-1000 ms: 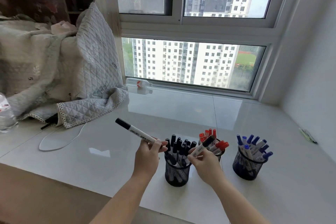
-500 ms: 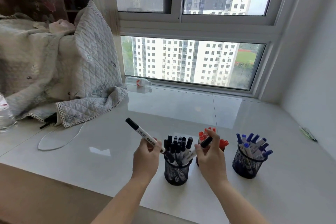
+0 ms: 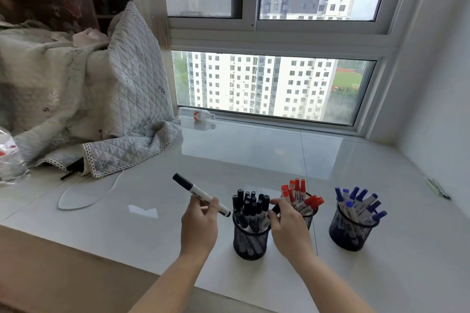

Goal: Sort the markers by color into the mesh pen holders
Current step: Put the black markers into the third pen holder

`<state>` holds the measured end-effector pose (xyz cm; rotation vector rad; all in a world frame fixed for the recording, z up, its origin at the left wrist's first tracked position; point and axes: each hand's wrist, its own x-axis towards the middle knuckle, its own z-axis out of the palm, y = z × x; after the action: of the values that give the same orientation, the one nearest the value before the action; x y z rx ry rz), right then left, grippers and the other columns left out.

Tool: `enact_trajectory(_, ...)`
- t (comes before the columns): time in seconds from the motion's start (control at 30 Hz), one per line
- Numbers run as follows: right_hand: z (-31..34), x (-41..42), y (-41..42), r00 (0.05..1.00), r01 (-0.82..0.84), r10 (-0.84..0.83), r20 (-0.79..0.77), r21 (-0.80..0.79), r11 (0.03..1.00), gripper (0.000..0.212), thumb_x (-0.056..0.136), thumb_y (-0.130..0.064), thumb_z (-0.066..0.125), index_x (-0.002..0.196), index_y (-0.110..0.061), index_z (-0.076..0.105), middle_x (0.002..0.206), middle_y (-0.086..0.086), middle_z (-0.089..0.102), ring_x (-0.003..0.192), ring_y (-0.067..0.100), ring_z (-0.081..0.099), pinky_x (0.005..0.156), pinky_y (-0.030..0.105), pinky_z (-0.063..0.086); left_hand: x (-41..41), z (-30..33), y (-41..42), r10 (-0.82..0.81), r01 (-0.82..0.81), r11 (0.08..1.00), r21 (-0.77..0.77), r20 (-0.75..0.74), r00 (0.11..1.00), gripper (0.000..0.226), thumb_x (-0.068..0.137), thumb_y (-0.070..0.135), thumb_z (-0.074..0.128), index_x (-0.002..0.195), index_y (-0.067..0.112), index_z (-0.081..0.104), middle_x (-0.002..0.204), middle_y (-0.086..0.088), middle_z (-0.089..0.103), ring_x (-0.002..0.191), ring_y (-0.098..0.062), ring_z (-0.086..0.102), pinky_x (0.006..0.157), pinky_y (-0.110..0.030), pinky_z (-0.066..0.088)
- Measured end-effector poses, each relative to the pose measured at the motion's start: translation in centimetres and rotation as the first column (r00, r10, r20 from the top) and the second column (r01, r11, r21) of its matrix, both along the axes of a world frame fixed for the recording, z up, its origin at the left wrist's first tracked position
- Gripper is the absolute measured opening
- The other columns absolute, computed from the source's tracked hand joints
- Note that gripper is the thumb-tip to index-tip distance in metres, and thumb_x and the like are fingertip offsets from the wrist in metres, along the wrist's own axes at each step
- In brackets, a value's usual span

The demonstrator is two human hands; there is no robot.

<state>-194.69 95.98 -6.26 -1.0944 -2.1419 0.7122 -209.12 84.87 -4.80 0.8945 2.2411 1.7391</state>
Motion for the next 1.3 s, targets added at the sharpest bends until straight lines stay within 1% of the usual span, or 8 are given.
enact_trajectory(0.2,0.0,0.0,0.2,1.000,-0.002,0.002,0.017,0.008,1.000,0.035,0.095,-0.022,0.047,0.130,-0.019,0.051,0.114,-0.001,0.065,0.096,0.015,0.061,0.072,0.022,0.041,1.1,-1.0,-0.4,-0.043,0.043,0.999,0.011,-0.004,0.999,0.015,0.089,0.026,0.059,0.079,0.032,0.050,0.073,0.016,0.063,0.069,0.012,0.057,0.059,0.000,0.038)
enact_trajectory(0.33,-0.2,0.1,0.4,1.000,-0.002,0.002,0.026,-0.009,1.000,0.031,0.094,-0.022,0.049,0.125,-0.021,0.053,0.098,-0.002,0.067,0.076,0.009,0.055,0.061,0.020,0.037,1.9,-1.6,0.3,-0.067,0.067,0.998,0.019,-0.013,0.998,0.019,0.086,0.022,0.063,0.082,0.031,0.047,0.076,0.018,0.064,0.072,0.011,0.058,0.059,0.001,0.038)
enact_trajectory(0.43,-0.3,0.1,0.4,1.000,-0.011,0.011,0.026,-0.014,1.000,0.030,0.093,-0.022,0.049,0.123,-0.022,0.054,0.097,-0.005,0.065,0.074,0.006,0.054,0.057,0.013,0.035,2.2,-2.0,0.8,-0.131,0.130,0.991,-0.031,-0.031,0.991,0.021,0.085,0.022,0.064,0.081,0.033,0.046,0.074,0.019,0.063,0.072,0.012,0.059,0.060,0.000,0.039)
enact_trajectory(0.53,-0.1,0.1,0.5,0.999,-0.017,0.017,0.028,-0.014,1.000,0.030,0.093,-0.022,0.049,0.123,-0.022,0.054,0.103,-0.005,0.065,0.078,0.006,0.054,0.061,0.018,0.037,2.5,-2.3,1.3,-0.242,0.223,0.963,-0.152,-0.122,0.962,0.023,0.083,0.020,0.066,0.079,0.035,0.048,0.076,0.016,0.063,0.077,0.003,0.061,0.067,-0.009,0.044)
enact_trajectory(0.63,0.0,0.2,0.5,0.999,-0.026,0.027,0.036,-0.024,0.999,0.032,0.094,-0.022,0.049,0.125,-0.021,0.053,0.107,-0.004,0.065,0.082,0.006,0.054,0.066,0.020,0.038,2.6,-2.3,1.7,-0.260,0.198,0.948,-0.250,-0.244,0.934,0.011,0.082,0.026,0.064,0.089,0.025,0.055,0.082,0.008,0.063,0.083,-0.009,0.059,0.070,-0.023,0.045)
enact_trajectory(0.8,0.0,0.3,0.6,0.998,-0.039,0.042,0.049,-0.052,0.998,0.032,0.094,-0.023,0.048,0.125,-0.024,0.052,0.109,-0.005,0.065,0.088,0.010,0.059,0.070,0.022,0.041,2.8,-1.1,1.9,-0.109,0.097,0.994,-0.058,-0.240,0.965,0.017,0.087,0.027,0.061,0.093,0.027,0.045,0.081,0.018,0.056,0.074,0.004,0.057,0.058,-0.008,0.038)
enact_trajectory(0.97,0.0,0.3,0.6,0.998,-0.041,0.043,0.041,-0.059,0.997,0.030,0.094,-0.022,0.048,0.123,-0.025,0.053,0.102,-0.007,0.065,0.080,0.008,0.058,0.067,0.023,0.042,2.4,-0.6,1.6,-0.054,0.060,0.998,0.016,-0.264,0.963,0.052,0.086,0.021,0.063,0.129,0.031,0.035,0.085,0.023,0.052,0.076,0.009,0.055,0.059,-0.017,0.043)
enact_trajectory(1.3,0.2,0.3,0.4,0.998,-0.056,0.056,-0.003,-0.078,0.995,0.026,0.094,-0.020,0.047,0.118,-0.026,0.055,0.102,-0.008,0.065,0.081,0.010,0.061,0.073,0.029,0.050,2.6,-2.8,1.0,-0.113,0.113,0.993,-0.017,-0.324,0.939,0.037,0.081,0.024,0.069,0.112,0.031,0.050,0.094,0.015,0.055,0.076,0.010,0.059,0.057,-0.021,0.049)
